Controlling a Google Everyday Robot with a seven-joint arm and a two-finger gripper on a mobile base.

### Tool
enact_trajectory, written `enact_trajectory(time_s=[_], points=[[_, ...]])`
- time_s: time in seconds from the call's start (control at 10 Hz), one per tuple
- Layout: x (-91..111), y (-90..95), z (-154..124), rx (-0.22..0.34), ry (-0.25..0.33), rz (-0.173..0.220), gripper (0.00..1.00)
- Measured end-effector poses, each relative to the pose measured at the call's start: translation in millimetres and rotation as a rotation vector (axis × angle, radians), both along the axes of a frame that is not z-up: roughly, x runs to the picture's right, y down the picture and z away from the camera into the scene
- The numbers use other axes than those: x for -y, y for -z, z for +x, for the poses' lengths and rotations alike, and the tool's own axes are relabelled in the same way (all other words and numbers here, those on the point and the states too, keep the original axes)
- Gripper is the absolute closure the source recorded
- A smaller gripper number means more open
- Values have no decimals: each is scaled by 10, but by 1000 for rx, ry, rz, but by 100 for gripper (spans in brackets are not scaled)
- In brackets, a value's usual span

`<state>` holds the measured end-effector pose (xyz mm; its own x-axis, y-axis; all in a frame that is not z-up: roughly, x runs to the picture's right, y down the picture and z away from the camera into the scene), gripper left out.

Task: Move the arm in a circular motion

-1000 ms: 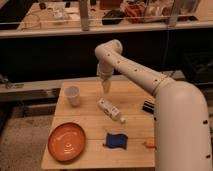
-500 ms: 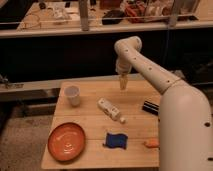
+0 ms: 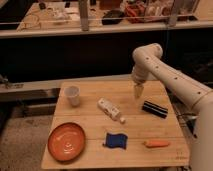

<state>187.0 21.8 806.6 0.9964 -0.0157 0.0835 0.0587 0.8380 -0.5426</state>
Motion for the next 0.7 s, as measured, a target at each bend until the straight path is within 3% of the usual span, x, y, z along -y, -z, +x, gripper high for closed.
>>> enact_trajectory(time_s=[0.4, 0.7], points=[[-527, 502, -70, 29, 45, -13, 20], [-893, 741, -205, 61, 79, -11, 20]])
